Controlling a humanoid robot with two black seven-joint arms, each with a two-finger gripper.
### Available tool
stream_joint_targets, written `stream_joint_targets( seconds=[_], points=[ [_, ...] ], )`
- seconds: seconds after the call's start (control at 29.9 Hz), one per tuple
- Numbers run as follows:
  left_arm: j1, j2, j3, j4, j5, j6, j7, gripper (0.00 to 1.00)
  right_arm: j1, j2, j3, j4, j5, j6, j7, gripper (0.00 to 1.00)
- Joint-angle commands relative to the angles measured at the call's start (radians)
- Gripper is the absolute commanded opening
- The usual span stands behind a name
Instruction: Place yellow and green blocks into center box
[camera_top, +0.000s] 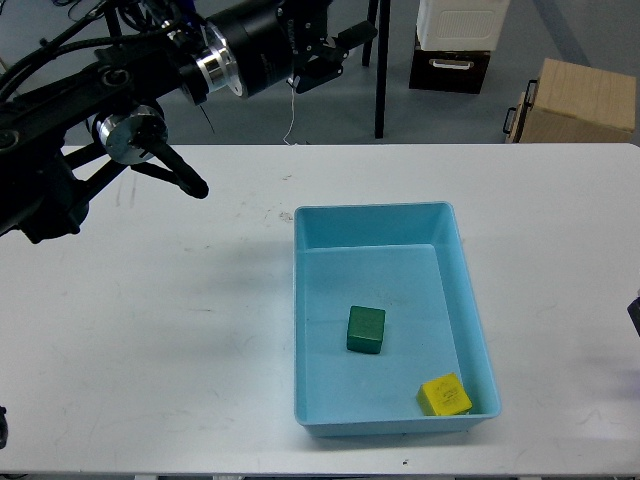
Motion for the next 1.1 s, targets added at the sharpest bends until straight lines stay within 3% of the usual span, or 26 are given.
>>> stream_joint_targets(
  seconds=[0.0, 0.17, 0.33, 0.53, 0.67, 1.07],
  points=[
    [0.192, -0.042, -0.323, 0.000, -0.001, -0.100, 0.009, 0.99, 0.008, 0.004, 0.004, 0.000, 0.000, 0.001, 0.000, 1.00],
    [0.482, -0.101, -0.732, -0.028, -0.008, -0.115, 0.025, 1.00, 0.005, 0.007, 0.002, 0.003, 0.000, 0.001, 0.000, 1.00],
    [0.791, -0.159, -0.958, -0.245, -0.014, -0.115, 0.085, 1.00, 0.000, 0.007, -0.005, 0.008, -0.002, 0.001, 0.001, 1.00],
    [1.147, -0.268, -1.001, -0.474, -0.074, -0.115, 0.180, 1.00, 0.006, 0.007, 0.012, 0.009, -0.012, 0.001, 0.028, 1.00],
    [1.280, -0.302, -0.996, -0.539, -0.125, -0.115, 0.182, 1.00, 0.003, 0.019, -0.016, 0.012, -0.035, 0.001, 0.028, 1.00],
    [1.540, -0.302, -0.987, -0.543, -0.311, -0.115, 0.176, 1.00, -0.126, 0.094, -0.041, 0.104, -0.060, 0.001, 0.028, 1.00]
  ],
)
